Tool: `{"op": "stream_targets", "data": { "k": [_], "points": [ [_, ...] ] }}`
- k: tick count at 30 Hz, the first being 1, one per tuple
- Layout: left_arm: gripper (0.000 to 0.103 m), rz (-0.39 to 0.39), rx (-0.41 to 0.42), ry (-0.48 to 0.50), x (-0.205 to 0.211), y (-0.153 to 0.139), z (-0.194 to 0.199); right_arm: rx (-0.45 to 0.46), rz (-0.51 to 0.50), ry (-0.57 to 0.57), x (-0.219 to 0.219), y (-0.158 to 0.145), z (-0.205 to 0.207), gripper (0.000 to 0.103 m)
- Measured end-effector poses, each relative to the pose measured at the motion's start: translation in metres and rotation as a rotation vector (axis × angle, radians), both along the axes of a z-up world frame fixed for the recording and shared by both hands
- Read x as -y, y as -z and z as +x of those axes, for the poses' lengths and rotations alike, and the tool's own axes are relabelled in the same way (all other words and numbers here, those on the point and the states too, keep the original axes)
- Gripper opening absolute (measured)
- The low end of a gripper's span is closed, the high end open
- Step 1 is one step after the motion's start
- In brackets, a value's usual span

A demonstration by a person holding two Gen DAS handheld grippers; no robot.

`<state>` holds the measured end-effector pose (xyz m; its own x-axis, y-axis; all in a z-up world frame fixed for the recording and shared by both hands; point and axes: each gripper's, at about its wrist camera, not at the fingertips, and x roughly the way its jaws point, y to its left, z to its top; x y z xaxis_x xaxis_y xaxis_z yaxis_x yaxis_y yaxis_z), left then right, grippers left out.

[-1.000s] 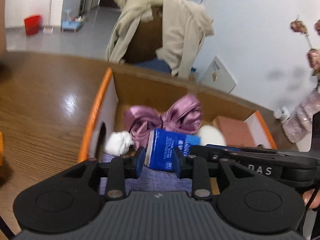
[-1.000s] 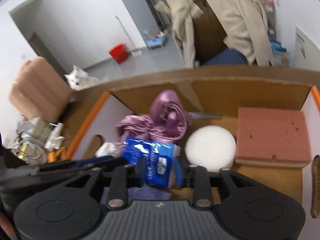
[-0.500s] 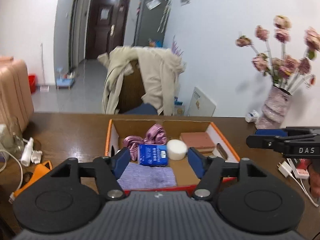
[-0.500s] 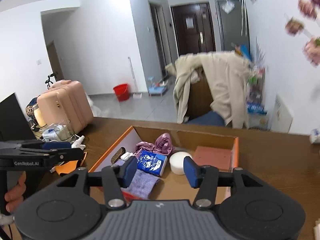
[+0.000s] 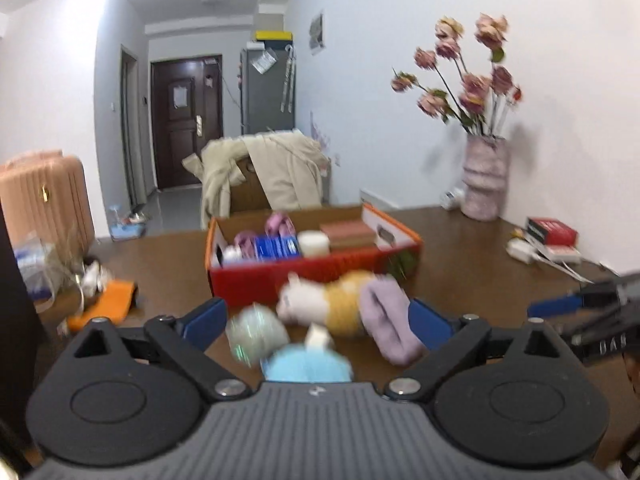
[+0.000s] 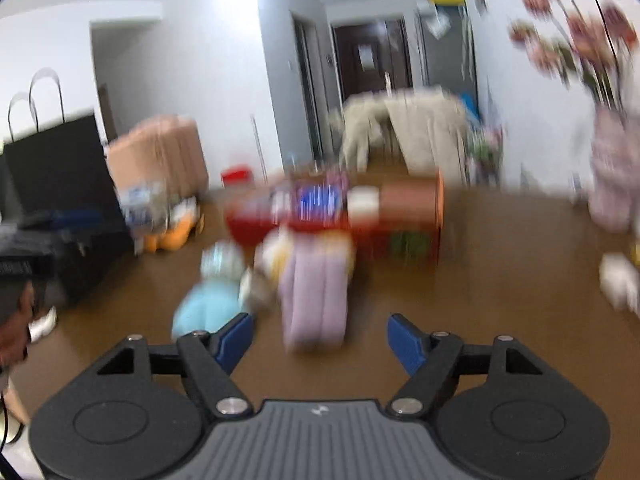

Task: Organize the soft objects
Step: 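Move both tools back toward the lavender fuzzy headband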

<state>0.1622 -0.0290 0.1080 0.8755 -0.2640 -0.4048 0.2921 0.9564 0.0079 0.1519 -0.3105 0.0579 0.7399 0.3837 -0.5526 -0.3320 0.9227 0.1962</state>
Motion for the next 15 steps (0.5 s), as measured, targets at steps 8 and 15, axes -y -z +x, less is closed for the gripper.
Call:
{"op": "stream_targets", "data": {
  "k": [8,15],
  "points": [
    [0.099,-0.011,-0.028,0.032,0.012,0.017,0.023,-0.061,0.057,0.071,0.002,0.025,-0.025,0.074],
    [0.085,-0.013,-0.052,0.018,0.031,0.043,0.057,-0.035,0.093,0.062,-0.027,0.039,0.035,0.073]
  ]
}}
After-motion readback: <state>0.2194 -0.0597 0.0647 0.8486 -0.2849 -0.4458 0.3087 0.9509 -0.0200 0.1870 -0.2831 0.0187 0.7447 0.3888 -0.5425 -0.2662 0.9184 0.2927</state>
